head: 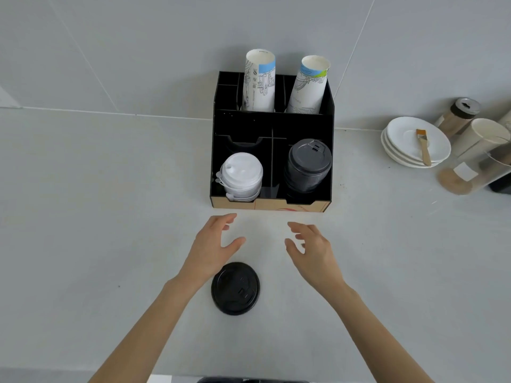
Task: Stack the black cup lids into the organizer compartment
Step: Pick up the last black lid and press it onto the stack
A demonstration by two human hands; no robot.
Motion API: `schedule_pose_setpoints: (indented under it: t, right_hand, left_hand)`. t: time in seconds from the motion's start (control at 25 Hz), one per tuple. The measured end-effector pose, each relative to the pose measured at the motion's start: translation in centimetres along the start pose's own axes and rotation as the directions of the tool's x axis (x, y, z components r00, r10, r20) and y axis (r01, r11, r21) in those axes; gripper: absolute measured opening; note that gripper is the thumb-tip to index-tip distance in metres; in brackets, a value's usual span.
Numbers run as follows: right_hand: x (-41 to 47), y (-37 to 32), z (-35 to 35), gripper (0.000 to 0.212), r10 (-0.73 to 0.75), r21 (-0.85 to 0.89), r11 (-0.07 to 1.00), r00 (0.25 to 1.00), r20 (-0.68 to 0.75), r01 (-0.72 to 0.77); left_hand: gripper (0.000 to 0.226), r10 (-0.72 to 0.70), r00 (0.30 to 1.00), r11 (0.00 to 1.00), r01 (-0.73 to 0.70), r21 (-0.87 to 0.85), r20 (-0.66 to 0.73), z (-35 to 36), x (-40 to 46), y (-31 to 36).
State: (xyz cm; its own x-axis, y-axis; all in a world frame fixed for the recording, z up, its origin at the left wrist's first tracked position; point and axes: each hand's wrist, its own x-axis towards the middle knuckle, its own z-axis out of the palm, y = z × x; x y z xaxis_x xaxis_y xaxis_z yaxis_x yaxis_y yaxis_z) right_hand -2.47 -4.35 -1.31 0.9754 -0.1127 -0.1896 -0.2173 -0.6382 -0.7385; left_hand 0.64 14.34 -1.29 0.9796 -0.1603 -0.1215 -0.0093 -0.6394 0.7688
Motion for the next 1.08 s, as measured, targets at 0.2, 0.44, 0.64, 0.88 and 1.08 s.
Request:
schedule_pose_setpoints:
  t: [0.2,0.44,0.64,0.88,1.08]
  right_hand:
    - [-2.8,0.6,2.6,0.037,0.037,-0.013,0.999,0.995,0.096,-0.036]
    - [-4.7,0.9,4.8,0.035,0.068,-0.048,0.997,0.983,0.170,-0.060]
    - [-5.4,0.6,5.8,0.031,0.067,-0.077,0.996,0.979,0.193,-0.053]
    - [-5.4,0.3,6.4,0.033,0.073,-0.069,0.996,0.980,0.187,-0.061]
    - [-5.1,-0.1,5.7,0.034,0.092,-0.017,0.996,0.983,0.158,-0.090]
  left_hand:
    - [0.057,-0.051,0.993,0.998,0.049,0.027,0.110,0.1,-3.0,-2.7]
    - [0.073,-0.056,0.946,0.993,0.019,0.120,0.319,0.1,-5.4,-4.4]
    - [0.081,-0.030,0.905,0.974,-0.069,0.216,0.424,0.2,-6.1,-4.9]
    - [0.077,-0.013,0.900,0.965,-0.103,0.242,0.436,0.4,-6.1,-5.2]
    - [0.073,0.014,0.927,0.978,-0.091,0.189,0.376,0.5,-5.9,-4.7]
